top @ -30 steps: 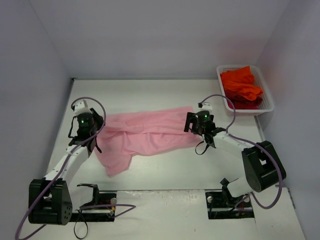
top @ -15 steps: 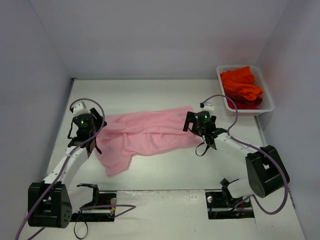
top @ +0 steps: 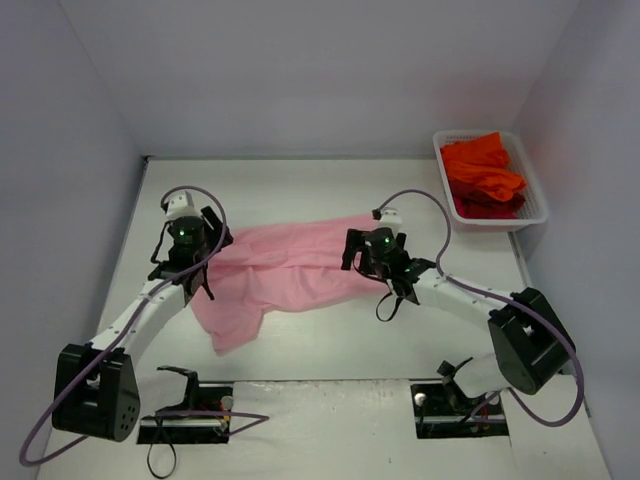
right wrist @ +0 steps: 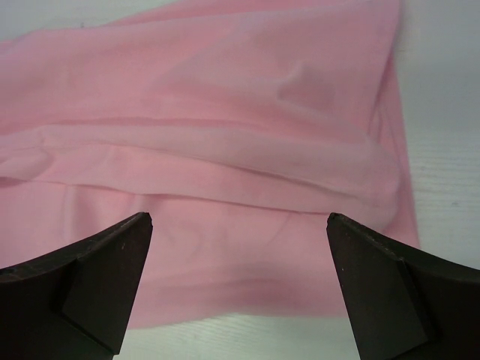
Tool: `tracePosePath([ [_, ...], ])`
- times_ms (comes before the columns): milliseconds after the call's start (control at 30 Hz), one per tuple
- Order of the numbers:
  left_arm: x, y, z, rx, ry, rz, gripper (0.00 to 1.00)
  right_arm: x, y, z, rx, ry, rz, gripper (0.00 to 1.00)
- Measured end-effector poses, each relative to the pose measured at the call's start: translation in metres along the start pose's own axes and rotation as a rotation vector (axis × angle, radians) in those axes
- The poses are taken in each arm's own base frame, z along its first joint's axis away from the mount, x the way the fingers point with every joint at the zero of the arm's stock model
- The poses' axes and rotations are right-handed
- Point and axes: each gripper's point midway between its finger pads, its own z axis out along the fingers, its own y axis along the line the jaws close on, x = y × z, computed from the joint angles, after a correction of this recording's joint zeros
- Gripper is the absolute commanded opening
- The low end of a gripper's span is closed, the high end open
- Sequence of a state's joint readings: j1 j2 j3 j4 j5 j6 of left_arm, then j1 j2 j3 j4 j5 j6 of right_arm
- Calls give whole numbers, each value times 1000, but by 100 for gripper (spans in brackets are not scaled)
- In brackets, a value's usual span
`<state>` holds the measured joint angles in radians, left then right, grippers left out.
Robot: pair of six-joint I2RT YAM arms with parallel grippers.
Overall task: Fold and stack the t-shirts
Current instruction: Fold the tshirt
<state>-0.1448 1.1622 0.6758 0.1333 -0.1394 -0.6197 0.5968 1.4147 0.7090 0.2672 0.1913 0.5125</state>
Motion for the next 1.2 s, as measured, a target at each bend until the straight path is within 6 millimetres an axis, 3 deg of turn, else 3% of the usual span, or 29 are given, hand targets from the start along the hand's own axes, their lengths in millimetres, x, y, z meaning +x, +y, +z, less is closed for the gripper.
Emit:
tracePosePath([
  [133,13,-15,1,30,35,15,55,10,16,-2,-27,16,-21,100],
  [333,35,-10,20,-18,101,32,55,15,16,-1,-16,25,-19,100],
  [500,35,-17,38,-23,124,37,55,15,15,-2,-6,26,-11,100],
  [733,34,-23,47,-15,133,37,55,11,13,0,17,17,-14,100],
  [1033,45,-26,54,-10,171,15,55,-24,32,48,32,10,-23,99],
  [1200,49,-28,53,-2,184,0,55,-45,20,78,42,6,0,98],
])
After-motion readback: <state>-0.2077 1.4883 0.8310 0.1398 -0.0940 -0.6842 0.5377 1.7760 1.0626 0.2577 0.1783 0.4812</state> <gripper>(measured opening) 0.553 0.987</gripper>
